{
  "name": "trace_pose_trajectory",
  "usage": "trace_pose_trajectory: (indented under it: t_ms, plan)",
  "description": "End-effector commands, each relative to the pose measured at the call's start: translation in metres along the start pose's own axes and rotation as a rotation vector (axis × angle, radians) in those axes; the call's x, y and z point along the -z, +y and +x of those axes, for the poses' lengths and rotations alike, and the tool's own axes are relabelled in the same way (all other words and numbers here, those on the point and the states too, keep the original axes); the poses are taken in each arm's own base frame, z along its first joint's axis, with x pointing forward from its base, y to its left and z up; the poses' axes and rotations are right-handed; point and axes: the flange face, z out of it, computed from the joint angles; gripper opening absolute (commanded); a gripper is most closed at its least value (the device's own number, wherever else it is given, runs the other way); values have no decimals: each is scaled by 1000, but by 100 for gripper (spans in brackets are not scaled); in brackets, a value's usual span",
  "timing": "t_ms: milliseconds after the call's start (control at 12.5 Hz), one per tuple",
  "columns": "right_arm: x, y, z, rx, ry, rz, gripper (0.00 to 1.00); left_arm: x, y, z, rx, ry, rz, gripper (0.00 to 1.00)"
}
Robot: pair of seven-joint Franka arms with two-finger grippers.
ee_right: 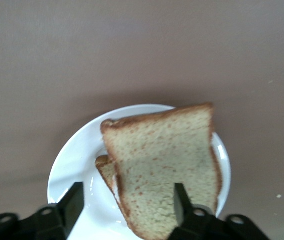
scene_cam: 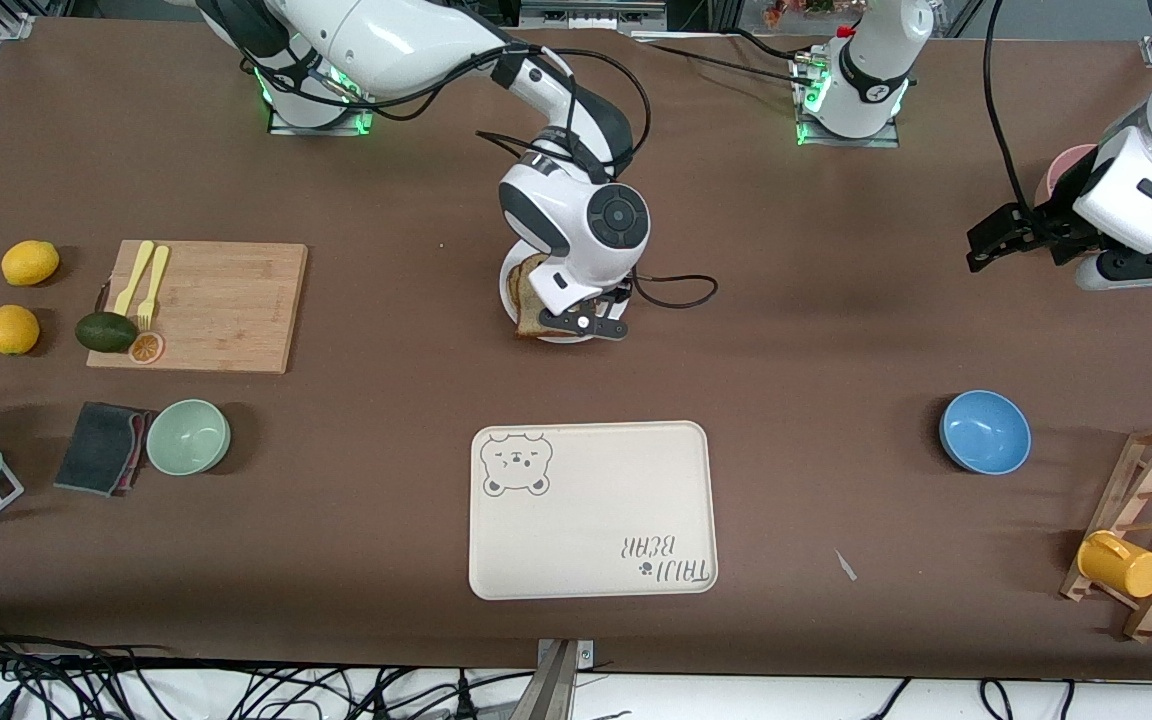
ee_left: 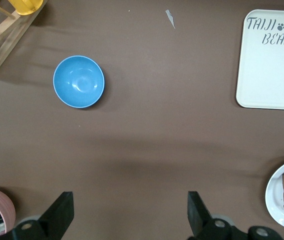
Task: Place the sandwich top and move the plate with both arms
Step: 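Lower the bread onto the egg slice and open the right gripper, then withdraw the right gripper to the cutting board while the left gripper moves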
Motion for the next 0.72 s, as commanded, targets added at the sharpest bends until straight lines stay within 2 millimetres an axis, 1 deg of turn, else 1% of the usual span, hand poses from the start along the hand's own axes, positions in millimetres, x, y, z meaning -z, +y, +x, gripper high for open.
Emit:
trace_pose_trajectory:
  t_ms: [0,80,160,240,320,400,479,559,639]
  plan:
    - [41,32,20,-23,15,-4,100,3,-6,3,9,-15,-23,100]
    - [50,48,34,-40,22,-9,100,1,-5,4,12,-18,-23,100]
    - [58,71,57,-64,33,-13,100,1,-3,4,11,-18,-23,100]
    - [61,95,76,-71,39,-30,100,0,-3,3,17,-20,-21,100]
    - [58,116,88,-89,47,-51,100,0,0,3,10,-19,-16,100]
    - [61,133,99,-120,63,-53,100,2,3,2,6,-15,-12,100]
    - [66,147,111,-139,77,-49,100,1,8,1,25,-14,-7,100]
    - [73,164,123,-129,84,-48,100,-3,17,-2,92,-15,-3,100]
    - [77,186,139,-115,68,-29,100,-6,24,-2,106,-12,3,100]
